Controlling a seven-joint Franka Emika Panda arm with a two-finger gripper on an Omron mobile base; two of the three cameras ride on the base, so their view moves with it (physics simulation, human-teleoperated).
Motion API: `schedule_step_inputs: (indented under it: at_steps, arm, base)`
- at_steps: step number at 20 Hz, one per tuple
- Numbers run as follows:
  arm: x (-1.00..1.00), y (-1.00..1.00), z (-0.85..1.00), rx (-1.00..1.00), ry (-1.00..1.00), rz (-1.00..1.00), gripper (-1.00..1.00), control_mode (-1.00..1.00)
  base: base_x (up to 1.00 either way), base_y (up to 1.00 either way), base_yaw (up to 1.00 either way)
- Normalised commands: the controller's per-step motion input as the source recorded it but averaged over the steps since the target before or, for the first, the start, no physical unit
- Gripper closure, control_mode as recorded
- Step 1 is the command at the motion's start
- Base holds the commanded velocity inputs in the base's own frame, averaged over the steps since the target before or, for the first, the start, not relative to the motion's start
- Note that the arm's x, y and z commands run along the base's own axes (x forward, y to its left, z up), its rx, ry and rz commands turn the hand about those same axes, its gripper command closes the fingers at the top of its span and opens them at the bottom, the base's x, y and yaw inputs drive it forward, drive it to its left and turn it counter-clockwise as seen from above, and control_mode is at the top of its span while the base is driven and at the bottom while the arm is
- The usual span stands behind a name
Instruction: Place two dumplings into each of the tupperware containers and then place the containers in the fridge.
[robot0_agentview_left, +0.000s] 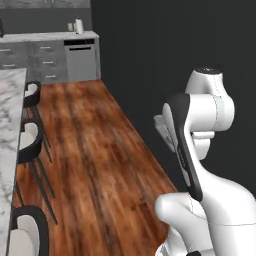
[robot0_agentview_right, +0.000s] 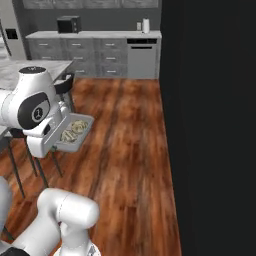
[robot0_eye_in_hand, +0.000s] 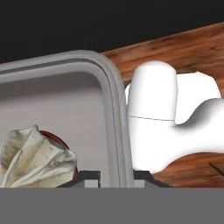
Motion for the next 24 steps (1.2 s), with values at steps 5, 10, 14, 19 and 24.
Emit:
schedule_step_inputs:
  at_steps: [5, 10, 14, 19, 24]
  arm:
    - [0.00, 0.00, 0.00, 0.00, 0.00, 0.00, 1.00, 1.00]
    - [0.00, 0.00, 0.00, 0.00, 0.00, 0.00, 1.00, 1.00]
    - [0.00, 0.00, 0.00, 0.00, 0.00, 0.00, 1.00, 1.00]
    - [0.00, 0.00, 0.00, 0.00, 0.00, 0.00, 1.00, 1.00]
    - [0.00, 0.00, 0.00, 0.00, 0.00, 0.00, 1.00, 1.00]
  base:
    - [1.00, 0.14, -0.06]
    - [1.00, 0.27, -0.05]
    - [1.00, 0.31, -0.04]
    - [1.00, 0.45, -0.04]
    - [1.00, 0.60, -0.03]
